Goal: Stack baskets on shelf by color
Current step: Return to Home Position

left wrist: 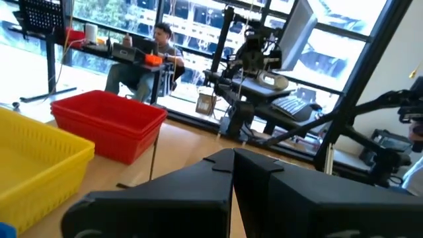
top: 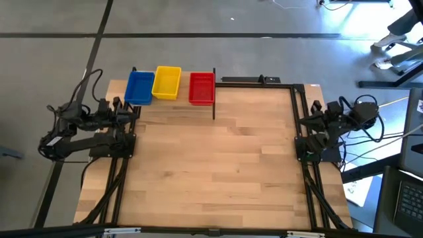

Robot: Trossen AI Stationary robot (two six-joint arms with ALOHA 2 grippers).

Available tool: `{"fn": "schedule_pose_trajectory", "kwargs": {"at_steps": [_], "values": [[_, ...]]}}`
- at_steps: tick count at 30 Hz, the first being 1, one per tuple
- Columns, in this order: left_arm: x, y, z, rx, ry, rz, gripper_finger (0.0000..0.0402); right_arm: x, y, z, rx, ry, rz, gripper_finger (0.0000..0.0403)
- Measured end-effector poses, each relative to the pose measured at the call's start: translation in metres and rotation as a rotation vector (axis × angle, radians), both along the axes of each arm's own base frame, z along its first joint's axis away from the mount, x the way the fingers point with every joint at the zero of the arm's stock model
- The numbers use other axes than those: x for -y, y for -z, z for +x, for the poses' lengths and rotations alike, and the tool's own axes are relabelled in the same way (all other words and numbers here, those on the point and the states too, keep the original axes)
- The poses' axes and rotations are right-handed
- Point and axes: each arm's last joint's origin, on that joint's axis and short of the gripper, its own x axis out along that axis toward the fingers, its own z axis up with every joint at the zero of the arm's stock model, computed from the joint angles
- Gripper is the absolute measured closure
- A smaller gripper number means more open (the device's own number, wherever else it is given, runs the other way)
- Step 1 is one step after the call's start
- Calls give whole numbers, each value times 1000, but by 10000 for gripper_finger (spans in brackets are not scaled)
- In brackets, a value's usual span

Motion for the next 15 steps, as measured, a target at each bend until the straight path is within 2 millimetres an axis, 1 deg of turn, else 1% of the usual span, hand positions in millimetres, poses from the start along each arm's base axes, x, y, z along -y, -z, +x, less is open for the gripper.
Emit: {"fn": "schedule_pose_trajectory", "kwargs": {"at_steps": [3, 7, 10, 12, 15], "values": [[-1, 2, 4, 9, -1, -2, 401, 0, 0, -1, -19, -16, -49, 403], [-3, 4, 10, 59, 2, 20, 401, 0, -1, -1, 3, -30, -85, 403], [-6, 15, 22, 64, 7, 18, 401, -2, -2, 3, 37, -27, -89, 403], [-8, 23, 30, 89, 6, 25, 402, -5, 2, 8, 38, -29, -126, 403], [-12, 40, 44, 97, 9, 27, 402, -10, 7, 17, 82, -27, -155, 403]]}}
